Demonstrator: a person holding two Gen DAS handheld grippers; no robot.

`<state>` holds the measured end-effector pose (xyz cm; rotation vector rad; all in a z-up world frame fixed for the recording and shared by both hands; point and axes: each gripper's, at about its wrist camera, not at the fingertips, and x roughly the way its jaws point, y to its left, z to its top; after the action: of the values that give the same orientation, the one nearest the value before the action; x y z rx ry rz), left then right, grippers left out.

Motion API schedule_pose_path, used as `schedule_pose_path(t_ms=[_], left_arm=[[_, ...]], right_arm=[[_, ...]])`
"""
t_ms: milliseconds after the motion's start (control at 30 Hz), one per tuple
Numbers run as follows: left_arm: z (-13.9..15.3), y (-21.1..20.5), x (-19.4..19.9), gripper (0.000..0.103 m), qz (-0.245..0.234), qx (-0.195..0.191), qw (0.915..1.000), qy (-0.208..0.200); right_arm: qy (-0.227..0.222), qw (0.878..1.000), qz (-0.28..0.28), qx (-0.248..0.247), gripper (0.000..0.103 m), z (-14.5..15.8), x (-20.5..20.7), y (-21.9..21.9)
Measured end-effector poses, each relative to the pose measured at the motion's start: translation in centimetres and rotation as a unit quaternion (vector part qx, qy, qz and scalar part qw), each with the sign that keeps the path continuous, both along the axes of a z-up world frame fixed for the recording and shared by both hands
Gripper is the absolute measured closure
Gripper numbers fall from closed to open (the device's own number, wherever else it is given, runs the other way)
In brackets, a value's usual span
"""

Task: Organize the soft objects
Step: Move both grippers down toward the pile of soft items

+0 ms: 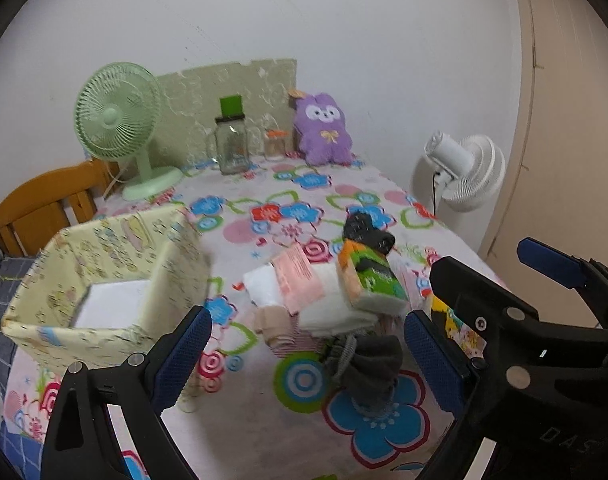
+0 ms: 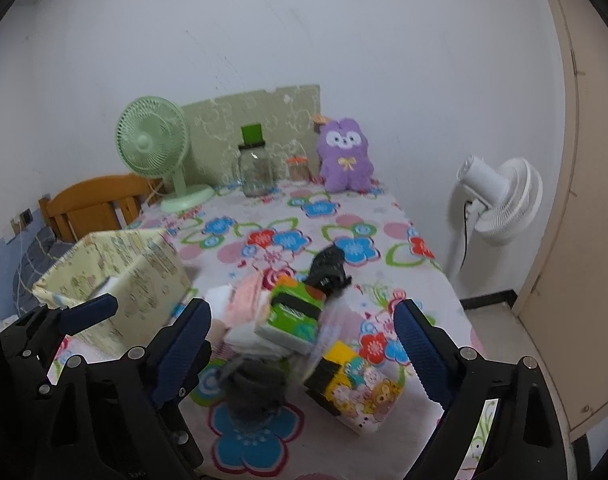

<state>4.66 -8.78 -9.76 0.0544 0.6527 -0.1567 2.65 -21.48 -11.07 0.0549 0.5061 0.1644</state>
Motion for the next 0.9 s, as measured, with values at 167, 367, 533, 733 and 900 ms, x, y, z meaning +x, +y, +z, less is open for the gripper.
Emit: schedule_pose_path(t_ms=[167, 367, 533, 733, 900], left_arm=[[-1.7, -1.3, 0.9, 0.005, -0.009, 0.007, 0.9997, 0.021], [-3.7, -2.7, 1.7, 0.005, -0.024, 0.017, 0.9984, 0.048], [-5.0, -3.5, 2.2, 0.009, -0.03, 0.029, 0.997, 0.065], [-6.1, -4.2, 2.6, 0.02, -0.027, 0.047, 0.9963, 0.066], [-6.7, -4.5, 3.2, 0.035, -0.042, 0.046, 0.9945, 0.085]], right_arm=[[0.026, 1.0, -0.011, 0.005, 0.011, -2.2, 1.1, -1.1], [0.053, 0.998, -0.019, 0.008, 0.011, -4.3, 2.2, -2.1], [0.074, 0.997, -0.019, 0.007, 0.011, -5.9, 3.0, -2.4], [0.097, 0.995, -0.016, 0.014, 0.011, -7.4, 4.1, -2.6], [0.112, 0.993, -0.011, 0.016, 0.015, -8.2, 4.7, -2.5]])
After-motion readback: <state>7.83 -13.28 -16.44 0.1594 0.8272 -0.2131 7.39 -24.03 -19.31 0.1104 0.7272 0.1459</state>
